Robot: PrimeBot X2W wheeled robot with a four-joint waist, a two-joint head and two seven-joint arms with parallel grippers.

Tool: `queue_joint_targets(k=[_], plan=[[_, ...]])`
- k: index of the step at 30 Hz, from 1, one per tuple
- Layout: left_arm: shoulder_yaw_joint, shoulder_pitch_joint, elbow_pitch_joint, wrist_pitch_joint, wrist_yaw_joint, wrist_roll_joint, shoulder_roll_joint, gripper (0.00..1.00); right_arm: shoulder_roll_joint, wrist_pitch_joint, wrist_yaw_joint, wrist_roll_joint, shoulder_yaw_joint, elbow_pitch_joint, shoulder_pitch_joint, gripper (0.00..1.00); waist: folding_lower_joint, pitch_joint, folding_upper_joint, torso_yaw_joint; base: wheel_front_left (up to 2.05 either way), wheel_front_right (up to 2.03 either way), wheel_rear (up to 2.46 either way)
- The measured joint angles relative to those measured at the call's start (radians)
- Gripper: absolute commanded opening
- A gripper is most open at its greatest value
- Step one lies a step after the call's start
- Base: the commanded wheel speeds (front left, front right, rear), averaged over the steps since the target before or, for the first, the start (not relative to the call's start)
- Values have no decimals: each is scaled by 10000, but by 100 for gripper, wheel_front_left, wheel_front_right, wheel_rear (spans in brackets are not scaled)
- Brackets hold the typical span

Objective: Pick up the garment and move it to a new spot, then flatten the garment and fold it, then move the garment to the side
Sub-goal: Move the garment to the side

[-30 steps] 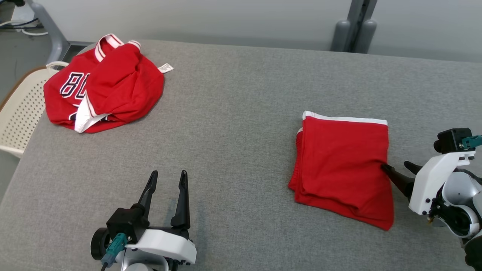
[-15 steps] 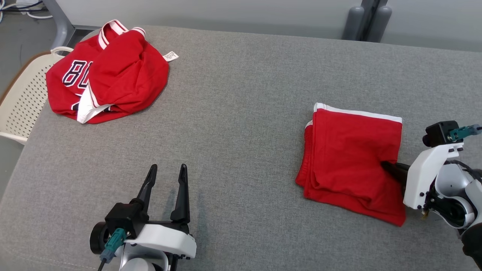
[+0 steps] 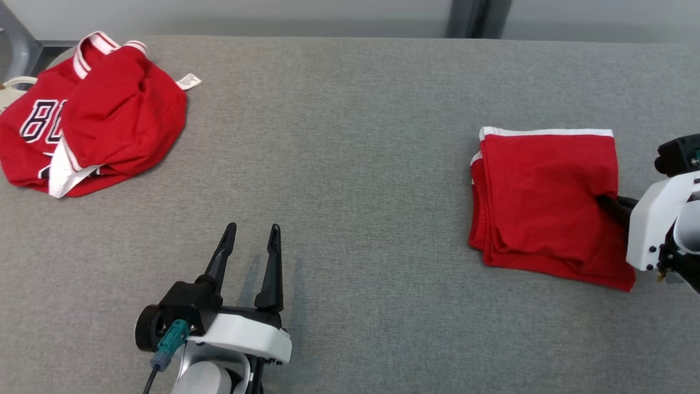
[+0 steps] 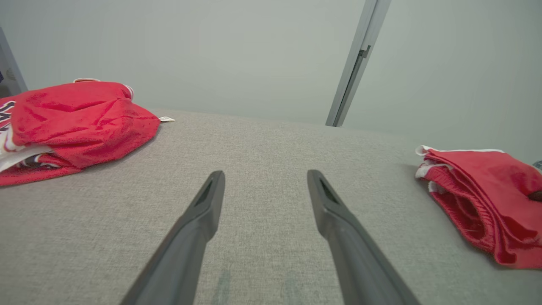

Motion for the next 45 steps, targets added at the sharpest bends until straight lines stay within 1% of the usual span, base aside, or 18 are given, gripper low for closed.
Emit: queue_joint_targets(k=[6,11,20,24,28,31,35,36,41,45], plan=[[-86,-362,-173,0,-27,171,-4,100,-451,-96,0,-134,102,31,-640,0,0,348,0,-767,0,0,0],[-27,-619,-198,0,-142,453,13,100,-604,-236,0,-318,130,73,-1270,0,0,792,0,-1503,0,0,0],[-48,-962,-351,-2,-261,848,261,100,-418,-803,0,-426,267,430,-2038,0,0,1570,0,-2853,0,0,0],[-128,-1072,-472,48,-261,888,318,100,-339,-1078,0,-585,362,742,-2388,0,0,1866,0,-3218,0,0,0],[-199,-1081,-585,92,-268,936,389,100,-291,-1471,0,-995,594,1149,-2784,0,0,2040,0,-3255,0,0,0],[-207,-1080,-677,136,-257,941,441,100,-291,-1693,0,-1346,765,1505,-3060,0,0,2080,0,-3105,0,0,0],[-201,-1073,-832,163,-169,940,483,100,-341,-1862,0,-1446,740,2153,-3367,0,0,2116,0,-2840,0,0,0],[-201,-1073,-832,163,-169,940,483,100,-341,-1862,0,-1446,740,2153,-3367,0,0,2116,0,-2840,0,0,0],[-184,-996,-943,165,-121,926,560,100,-677,-2040,0,-1574,579,2968,-3797,0,0,2163,0,-2530,0,0,0],[-211,-939,-1001,165,-79,905,562,100,-909,-2190,0,-1962,629,3415,-4108,0,0,2222,0,-2350,0,0,0]])
